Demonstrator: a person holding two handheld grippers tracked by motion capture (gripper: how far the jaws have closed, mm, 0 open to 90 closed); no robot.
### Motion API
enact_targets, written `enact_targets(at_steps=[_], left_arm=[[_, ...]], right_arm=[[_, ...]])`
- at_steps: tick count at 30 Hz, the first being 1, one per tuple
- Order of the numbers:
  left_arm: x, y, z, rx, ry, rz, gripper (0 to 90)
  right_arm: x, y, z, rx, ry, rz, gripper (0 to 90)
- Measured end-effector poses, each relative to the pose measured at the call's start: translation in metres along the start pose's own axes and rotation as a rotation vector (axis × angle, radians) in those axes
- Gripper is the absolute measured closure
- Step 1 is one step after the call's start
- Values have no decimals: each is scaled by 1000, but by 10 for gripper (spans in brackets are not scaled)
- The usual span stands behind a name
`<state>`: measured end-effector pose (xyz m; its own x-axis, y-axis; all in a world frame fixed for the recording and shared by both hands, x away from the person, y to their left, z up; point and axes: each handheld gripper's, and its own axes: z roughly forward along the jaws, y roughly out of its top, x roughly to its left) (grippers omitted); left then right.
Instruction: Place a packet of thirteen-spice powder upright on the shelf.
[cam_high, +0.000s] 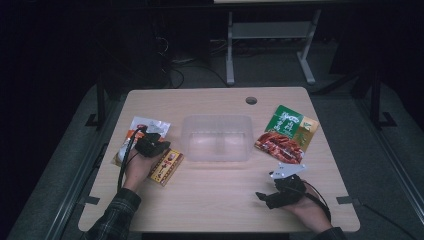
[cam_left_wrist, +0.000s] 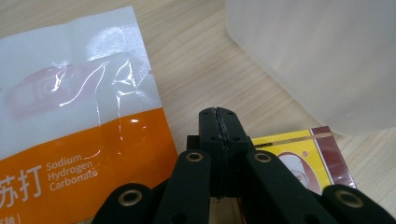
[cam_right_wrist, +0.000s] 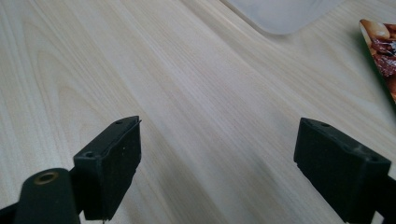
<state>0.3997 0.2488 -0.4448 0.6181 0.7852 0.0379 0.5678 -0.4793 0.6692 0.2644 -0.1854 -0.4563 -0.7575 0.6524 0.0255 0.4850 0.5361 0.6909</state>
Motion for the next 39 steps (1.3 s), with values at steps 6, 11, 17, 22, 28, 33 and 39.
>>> enact_targets(at_steps=[6, 11, 17, 22, 28, 33, 39], left_arm=[[0, -2, 2, 11, -26, 2, 897], [-5, -1, 6, 20, -38, 21, 897], [-8, -1, 8, 24, -66, 22, 897], [-12, -1, 9, 41, -97, 38, 897], [-21, 0, 8, 75, -136, 79, 897], [-26, -2, 6, 89, -167, 78, 897], [-35, -6, 0, 102, -216, 82, 897]], right_arm=[[0, 0, 0, -3, 3, 7, 144], [0, 0, 0, -4, 6, 5, 144], [0, 0, 0, -5, 5, 8, 144], [0, 0, 0, -5, 3, 7, 144], [0, 0, -1, -4, 5, 6, 144], [0, 0, -1, -4, 4, 6, 144], [0, 0, -1, -5, 4, 6, 144]])
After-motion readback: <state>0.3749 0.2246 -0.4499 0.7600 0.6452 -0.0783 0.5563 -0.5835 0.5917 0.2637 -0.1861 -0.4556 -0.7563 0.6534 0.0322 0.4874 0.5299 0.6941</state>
